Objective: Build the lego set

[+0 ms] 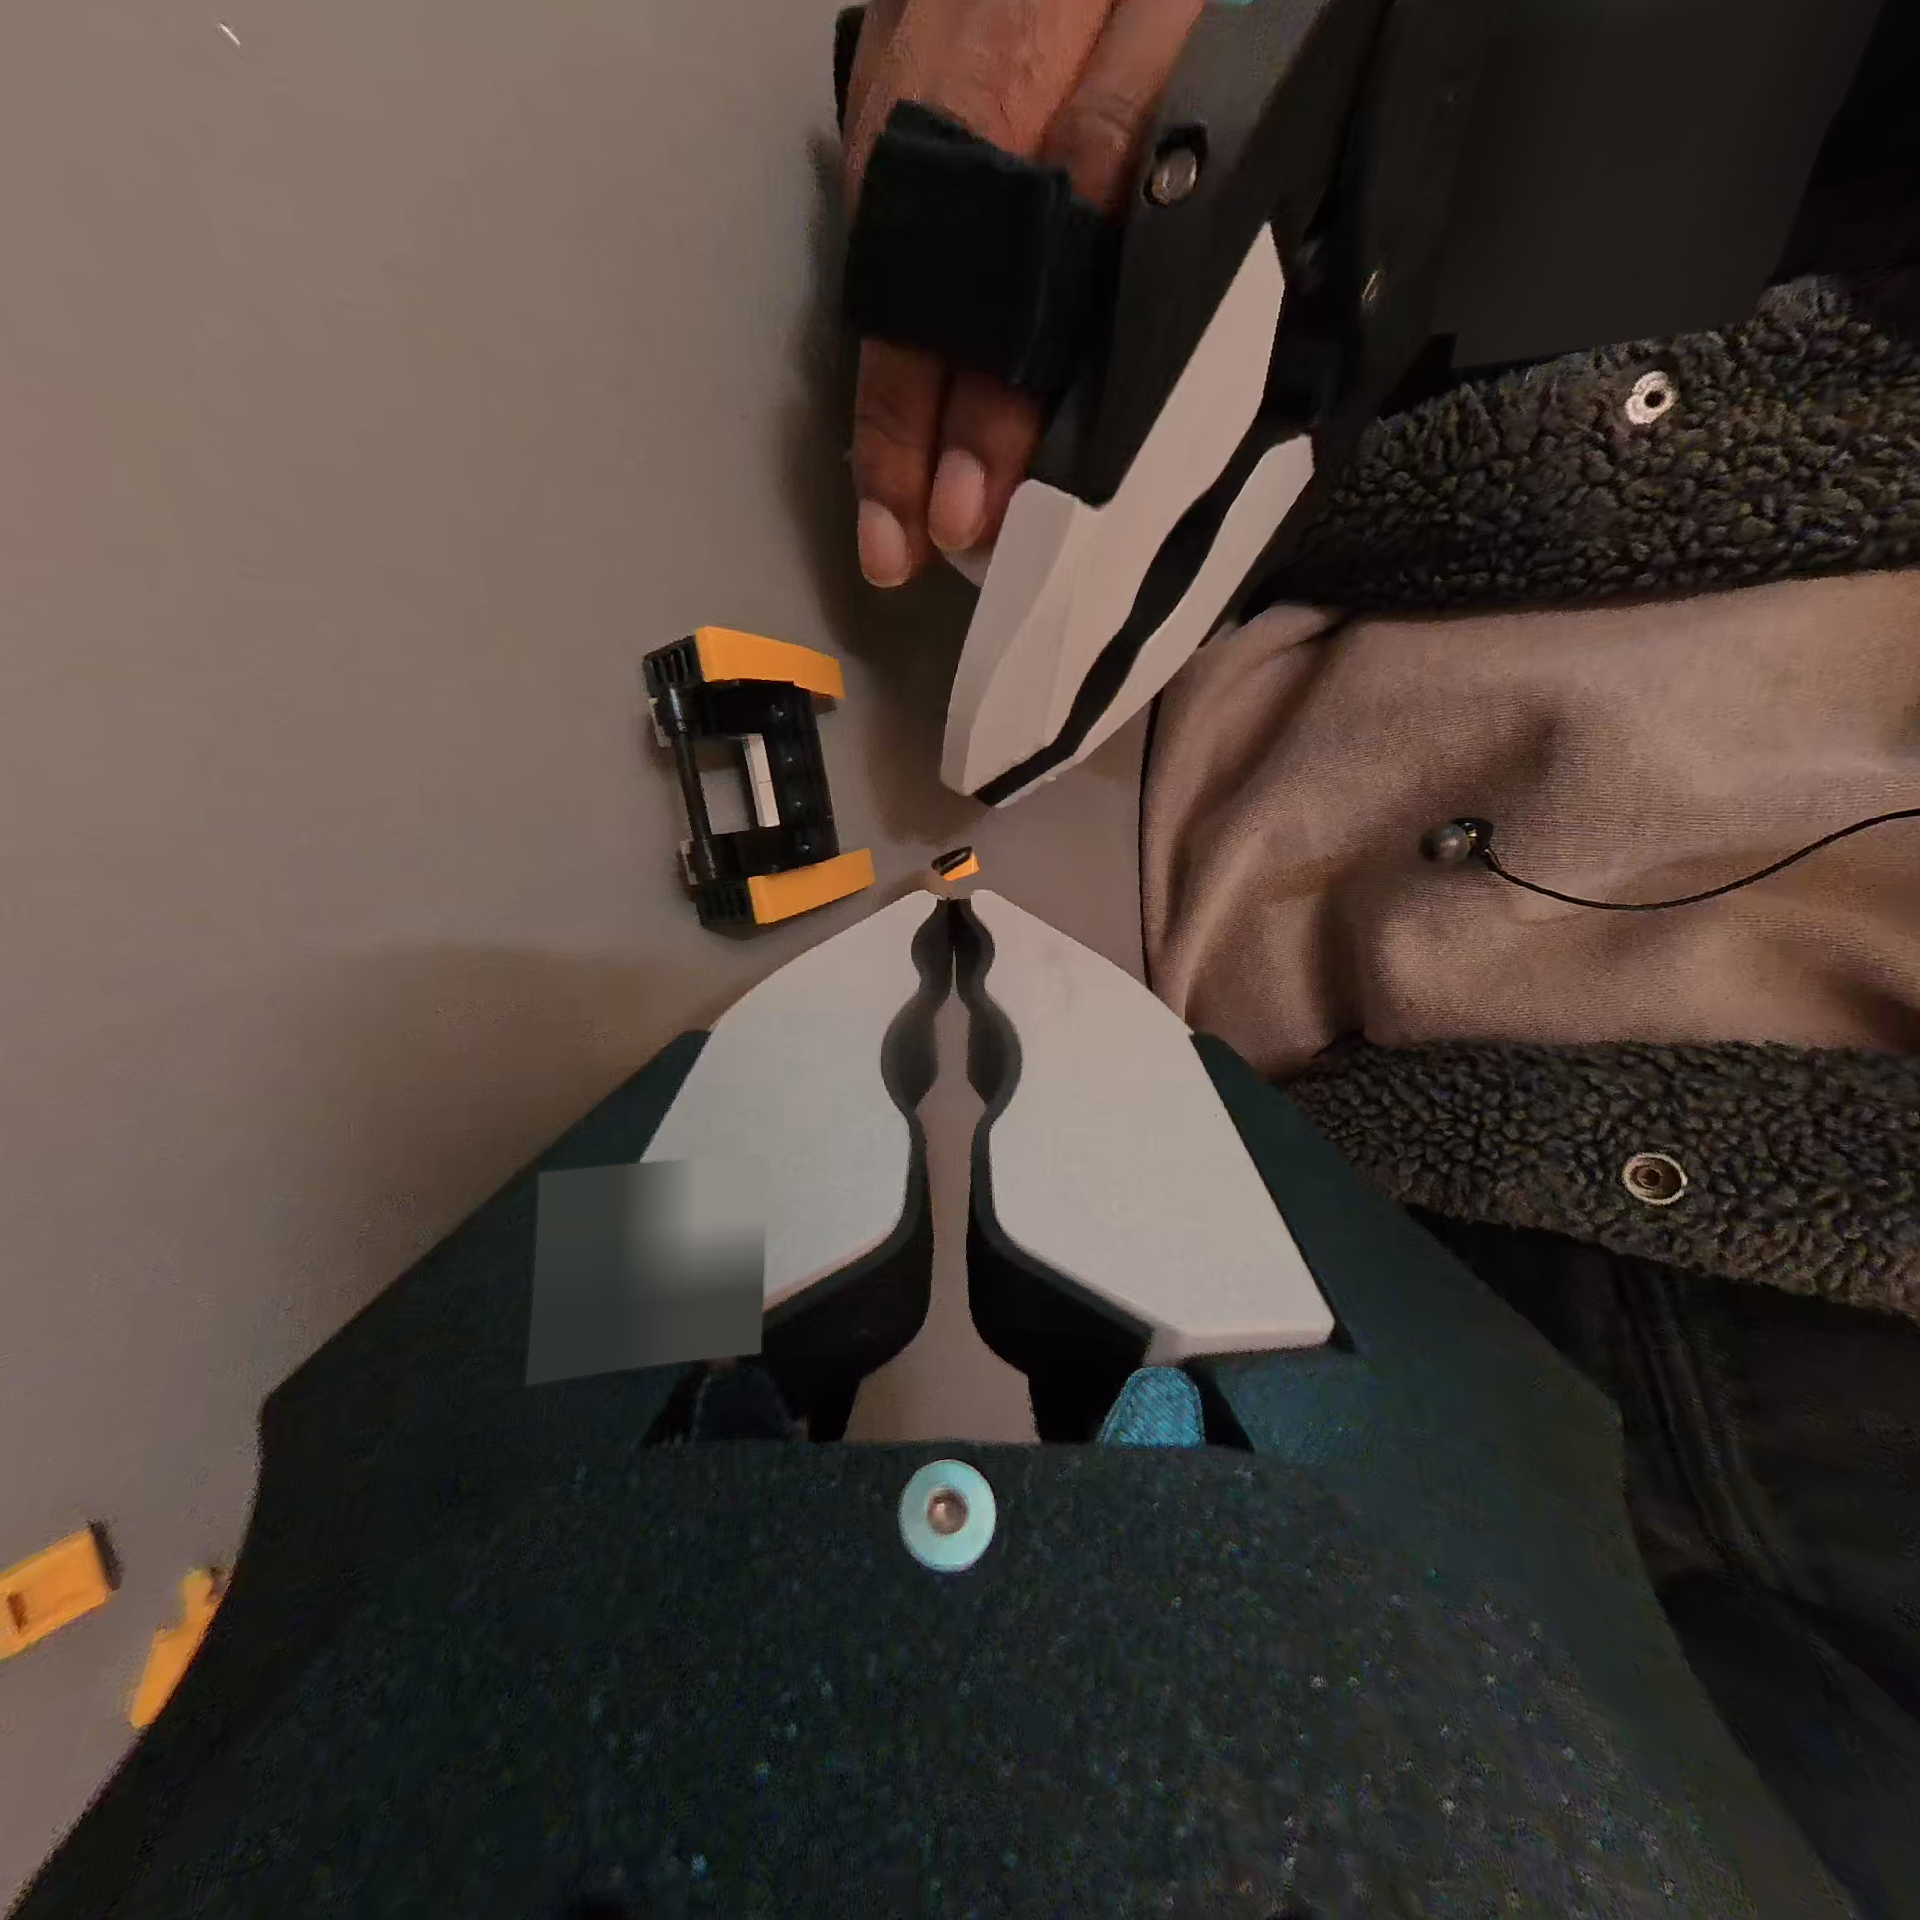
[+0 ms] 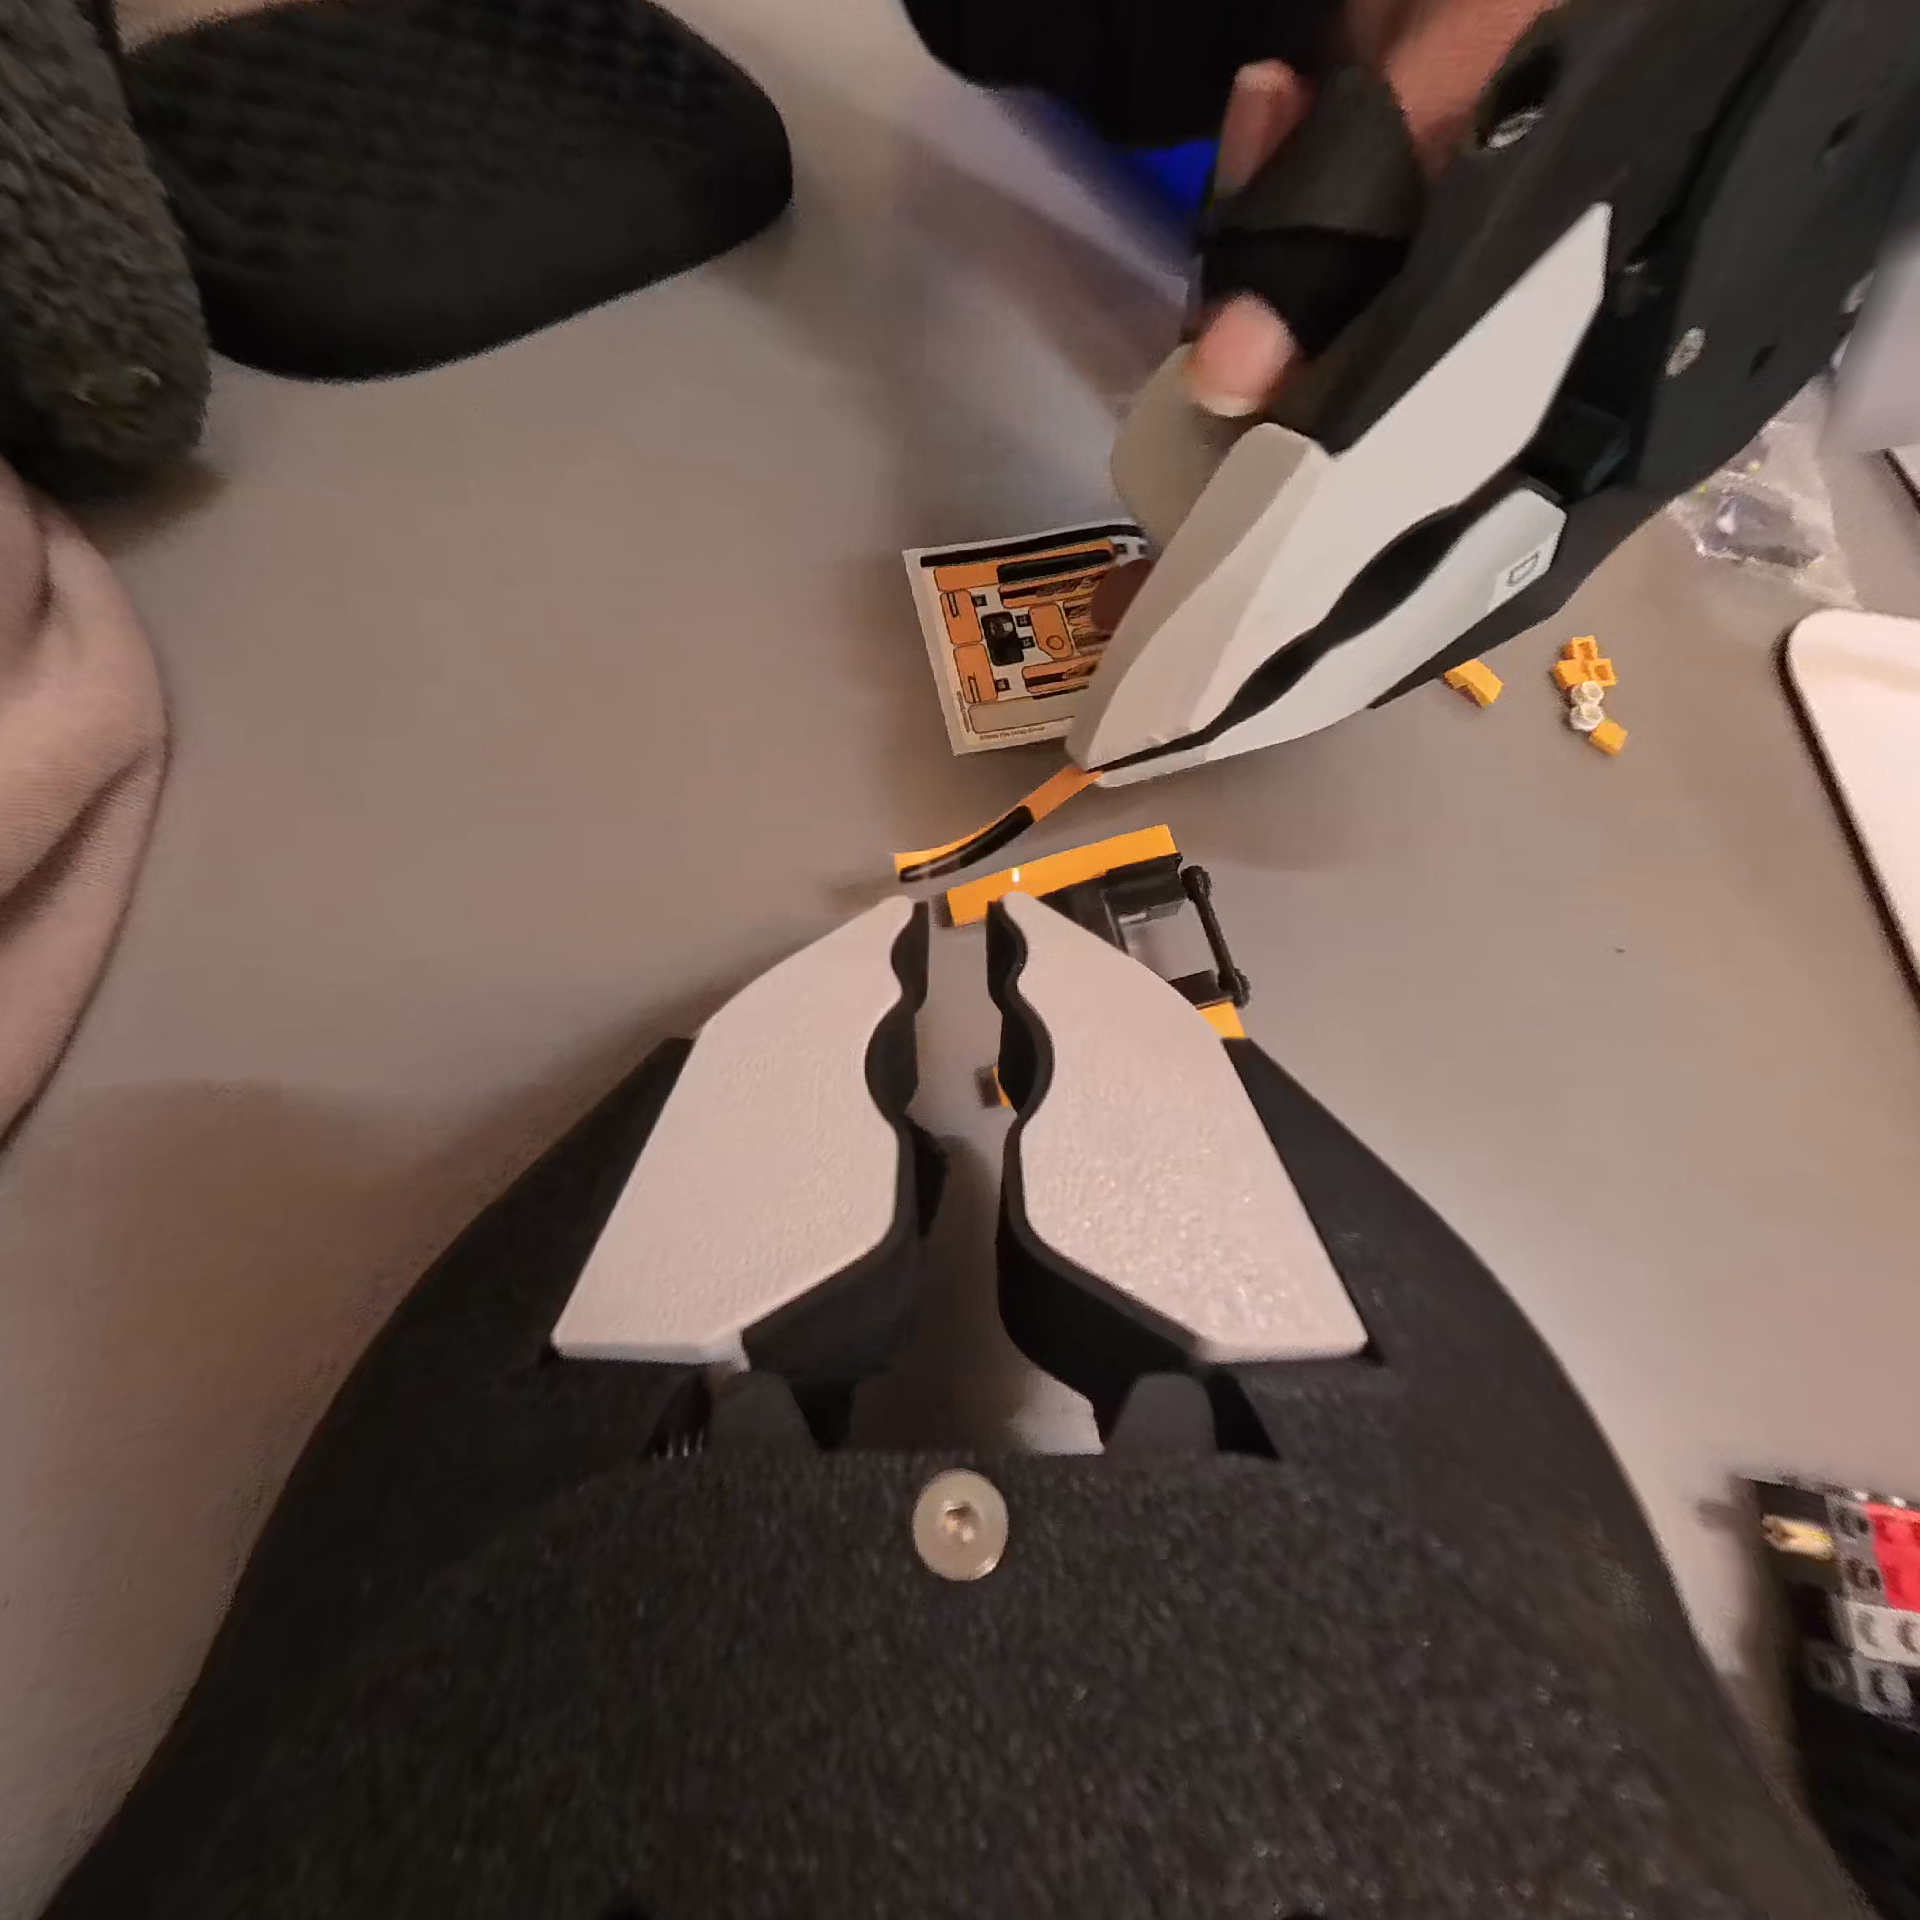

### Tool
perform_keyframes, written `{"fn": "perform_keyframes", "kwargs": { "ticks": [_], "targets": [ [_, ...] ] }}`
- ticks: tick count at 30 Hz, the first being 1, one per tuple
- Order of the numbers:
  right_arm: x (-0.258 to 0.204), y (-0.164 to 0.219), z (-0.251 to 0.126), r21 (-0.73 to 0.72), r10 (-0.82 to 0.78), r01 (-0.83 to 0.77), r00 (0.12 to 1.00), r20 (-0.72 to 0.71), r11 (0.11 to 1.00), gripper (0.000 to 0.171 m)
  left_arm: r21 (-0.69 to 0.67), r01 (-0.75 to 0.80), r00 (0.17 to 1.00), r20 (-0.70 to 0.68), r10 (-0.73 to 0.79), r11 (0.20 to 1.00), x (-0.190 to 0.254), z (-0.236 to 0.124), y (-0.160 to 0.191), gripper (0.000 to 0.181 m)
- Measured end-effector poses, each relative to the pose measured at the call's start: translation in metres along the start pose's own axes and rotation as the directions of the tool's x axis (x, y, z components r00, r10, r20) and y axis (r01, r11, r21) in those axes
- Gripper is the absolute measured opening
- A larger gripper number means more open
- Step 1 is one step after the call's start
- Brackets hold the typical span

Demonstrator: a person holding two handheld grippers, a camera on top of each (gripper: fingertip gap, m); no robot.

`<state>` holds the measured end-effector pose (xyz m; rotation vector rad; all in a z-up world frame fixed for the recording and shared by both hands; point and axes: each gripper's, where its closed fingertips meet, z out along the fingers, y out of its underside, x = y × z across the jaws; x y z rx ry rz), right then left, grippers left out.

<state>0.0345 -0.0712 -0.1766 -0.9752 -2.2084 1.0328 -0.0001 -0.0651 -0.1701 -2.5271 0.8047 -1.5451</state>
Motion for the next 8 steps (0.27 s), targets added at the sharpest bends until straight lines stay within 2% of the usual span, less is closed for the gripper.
{"fn": "perform_keyframes", "kwargs": {
  "ticks": [8],
  "targets": [
    [-0.0043, 0.0001, 0.0087, -0.026, -0.116, 0.115, 0.993, -0.037, 0.993, 0.001, -0.016, -0.001, 1.0, -0.002, 0.001, 1.0, -0.0027, 0.0005, -0.0017, 0.0]
  ]
}}
